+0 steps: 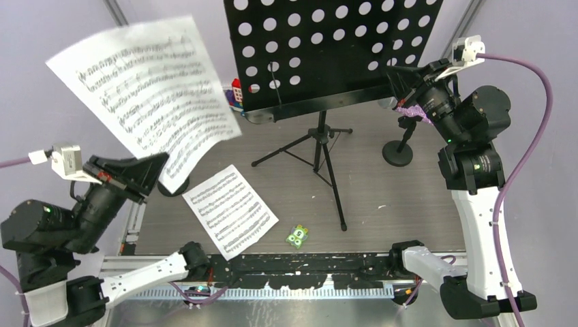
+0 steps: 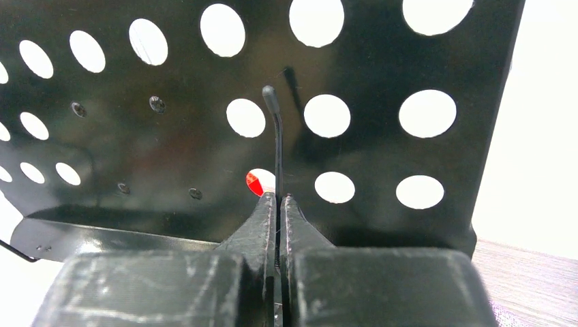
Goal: Pack up the instrument practice props
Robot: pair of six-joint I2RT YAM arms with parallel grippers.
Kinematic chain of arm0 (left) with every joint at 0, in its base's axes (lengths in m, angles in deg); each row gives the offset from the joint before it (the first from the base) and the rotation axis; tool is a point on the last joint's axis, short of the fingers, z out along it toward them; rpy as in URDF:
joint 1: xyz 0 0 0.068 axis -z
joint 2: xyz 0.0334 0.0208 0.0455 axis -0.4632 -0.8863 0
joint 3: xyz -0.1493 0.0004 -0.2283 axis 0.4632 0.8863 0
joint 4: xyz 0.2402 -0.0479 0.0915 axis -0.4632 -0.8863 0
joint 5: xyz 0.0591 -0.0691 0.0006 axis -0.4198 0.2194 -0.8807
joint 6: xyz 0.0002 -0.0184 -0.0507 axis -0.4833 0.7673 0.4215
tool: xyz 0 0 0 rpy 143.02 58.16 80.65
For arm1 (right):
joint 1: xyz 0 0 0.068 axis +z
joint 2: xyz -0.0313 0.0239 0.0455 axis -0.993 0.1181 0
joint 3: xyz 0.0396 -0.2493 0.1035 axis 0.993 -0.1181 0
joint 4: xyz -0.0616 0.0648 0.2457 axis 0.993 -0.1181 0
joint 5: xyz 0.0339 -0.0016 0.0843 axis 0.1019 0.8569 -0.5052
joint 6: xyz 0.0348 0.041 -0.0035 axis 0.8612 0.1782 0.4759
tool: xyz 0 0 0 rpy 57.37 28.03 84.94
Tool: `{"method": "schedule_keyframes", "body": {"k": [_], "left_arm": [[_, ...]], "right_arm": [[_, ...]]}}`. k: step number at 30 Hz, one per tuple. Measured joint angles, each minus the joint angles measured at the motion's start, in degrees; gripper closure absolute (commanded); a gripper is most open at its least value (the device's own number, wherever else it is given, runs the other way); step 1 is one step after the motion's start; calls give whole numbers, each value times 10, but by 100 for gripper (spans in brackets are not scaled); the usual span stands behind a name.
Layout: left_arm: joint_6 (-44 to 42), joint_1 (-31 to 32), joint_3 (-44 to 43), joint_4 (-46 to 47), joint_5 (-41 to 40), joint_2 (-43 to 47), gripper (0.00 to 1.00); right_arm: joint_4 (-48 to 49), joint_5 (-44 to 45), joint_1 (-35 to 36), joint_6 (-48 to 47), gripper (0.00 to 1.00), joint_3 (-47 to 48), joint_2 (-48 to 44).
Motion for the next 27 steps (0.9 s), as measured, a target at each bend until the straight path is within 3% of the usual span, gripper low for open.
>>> {"method": "schedule_keyframes", "body": {"k": [8,27], "left_arm": [[97,0,117,-102,-67,82,100],[431,0,582,-78,-55,265,100]], "right_arm": [[7,-2,0,2,100,-10,-4],[32,-2,0,4,99,-40,-21]]}}
